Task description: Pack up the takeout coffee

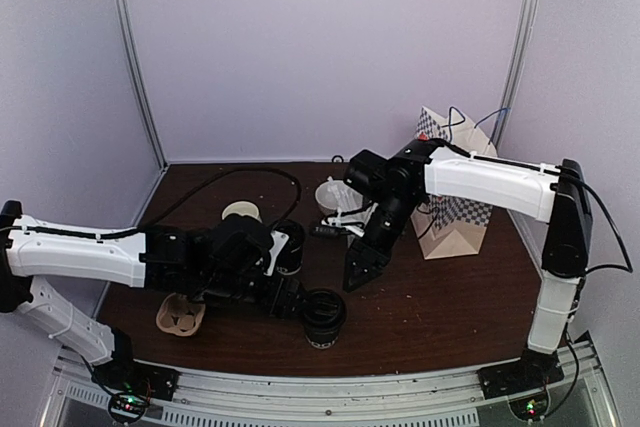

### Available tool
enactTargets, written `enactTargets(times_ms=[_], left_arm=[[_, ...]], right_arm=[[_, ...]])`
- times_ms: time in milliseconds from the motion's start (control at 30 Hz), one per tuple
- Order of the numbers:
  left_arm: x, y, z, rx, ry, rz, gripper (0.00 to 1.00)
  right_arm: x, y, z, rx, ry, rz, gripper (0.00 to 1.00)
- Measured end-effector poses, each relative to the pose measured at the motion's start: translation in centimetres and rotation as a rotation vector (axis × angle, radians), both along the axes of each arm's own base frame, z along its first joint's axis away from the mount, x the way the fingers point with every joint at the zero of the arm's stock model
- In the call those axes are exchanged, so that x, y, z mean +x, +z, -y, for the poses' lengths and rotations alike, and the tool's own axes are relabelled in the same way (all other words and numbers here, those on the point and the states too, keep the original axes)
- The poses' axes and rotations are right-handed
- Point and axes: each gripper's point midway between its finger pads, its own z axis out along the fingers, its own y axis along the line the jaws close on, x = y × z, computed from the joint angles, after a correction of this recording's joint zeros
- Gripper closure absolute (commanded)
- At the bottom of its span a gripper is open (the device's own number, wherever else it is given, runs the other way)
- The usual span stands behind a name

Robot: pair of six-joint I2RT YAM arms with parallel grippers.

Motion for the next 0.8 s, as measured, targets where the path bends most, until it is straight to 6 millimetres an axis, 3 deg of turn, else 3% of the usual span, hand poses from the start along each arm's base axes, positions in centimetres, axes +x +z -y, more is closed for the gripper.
enactTargets(times_ms=[233,600,800], left_arm=[[-0.3,1.5,-1.6,-0.068,0.064,-0.026,0.41],[0.9,-1.4,-2.8,-0.069,0.144,-0.119,0.43],[1.2,-1.4,-2.0,-0.116,0.138,-0.145,0.42]], right_arm=[[-1.5,-1.3,1.9,0.009,-0.038,-0.09,0.61],[-2.1,-1.7,0.9,0.073,-0.044,-0.208,0.49],[-2.9,-2.7,0.8,0.066,-0.038,-0.268,0.48]])
